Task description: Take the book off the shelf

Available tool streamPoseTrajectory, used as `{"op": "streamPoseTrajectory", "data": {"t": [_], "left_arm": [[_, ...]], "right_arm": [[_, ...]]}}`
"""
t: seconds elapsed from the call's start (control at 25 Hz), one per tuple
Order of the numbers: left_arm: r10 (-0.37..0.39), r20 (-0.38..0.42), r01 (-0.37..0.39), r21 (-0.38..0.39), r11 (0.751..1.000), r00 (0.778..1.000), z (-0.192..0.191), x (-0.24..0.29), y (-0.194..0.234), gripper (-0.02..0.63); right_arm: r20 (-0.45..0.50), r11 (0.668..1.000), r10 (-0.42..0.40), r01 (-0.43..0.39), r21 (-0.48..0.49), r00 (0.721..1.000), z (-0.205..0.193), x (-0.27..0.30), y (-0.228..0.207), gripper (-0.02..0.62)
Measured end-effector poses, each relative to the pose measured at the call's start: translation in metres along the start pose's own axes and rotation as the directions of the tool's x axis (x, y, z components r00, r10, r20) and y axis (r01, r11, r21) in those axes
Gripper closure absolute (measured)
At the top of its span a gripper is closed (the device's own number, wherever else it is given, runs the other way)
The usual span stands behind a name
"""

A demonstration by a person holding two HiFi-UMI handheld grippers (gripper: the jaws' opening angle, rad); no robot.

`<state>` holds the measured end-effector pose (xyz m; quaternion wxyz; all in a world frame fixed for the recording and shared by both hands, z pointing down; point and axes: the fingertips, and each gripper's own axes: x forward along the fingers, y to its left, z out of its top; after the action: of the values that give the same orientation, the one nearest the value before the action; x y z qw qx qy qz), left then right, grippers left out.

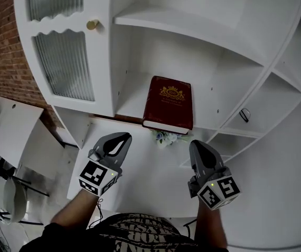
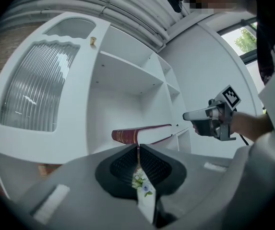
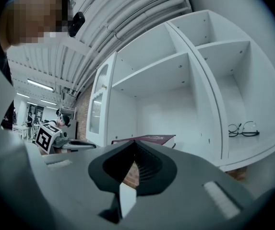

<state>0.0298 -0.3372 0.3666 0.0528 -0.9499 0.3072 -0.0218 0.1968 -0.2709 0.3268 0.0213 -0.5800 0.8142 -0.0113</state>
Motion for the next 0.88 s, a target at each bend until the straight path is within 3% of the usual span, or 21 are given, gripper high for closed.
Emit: {"op": "streamPoseTrajectory", "data": {"t": [0.28,0.6,0.76,0.88], "left_arm": [[0.012,0.013,-0.012,-0.008,1.000,1.000,0.009,0.034,0.001,0.530],[-0.030,-0.040,0.031,0.017,0.999,0.999,0.004,0.065,-0.003,0.412],[-0.064,-0.073,0.065,0.010,0.998,0.995,0.000,0.076,-0.006,0.384],[-0.059,-0.073,0.060,0.002,0.998,0.996,-0.001,0.081,-0.003,0.383]], "right_arm": [[-0.009,0.996,0.077,-0.076,0.049,0.997,0.010,0.029,-0.028,0.518],[-0.065,0.955,0.208,-0.188,0.230,0.976,-0.003,0.067,-0.037,0.307],[-0.062,0.933,0.219,-0.191,0.305,0.974,-0.003,0.076,-0.045,0.277],[-0.077,0.936,0.203,-0.171,0.309,0.976,-0.005,0.081,-0.051,0.269]]}}
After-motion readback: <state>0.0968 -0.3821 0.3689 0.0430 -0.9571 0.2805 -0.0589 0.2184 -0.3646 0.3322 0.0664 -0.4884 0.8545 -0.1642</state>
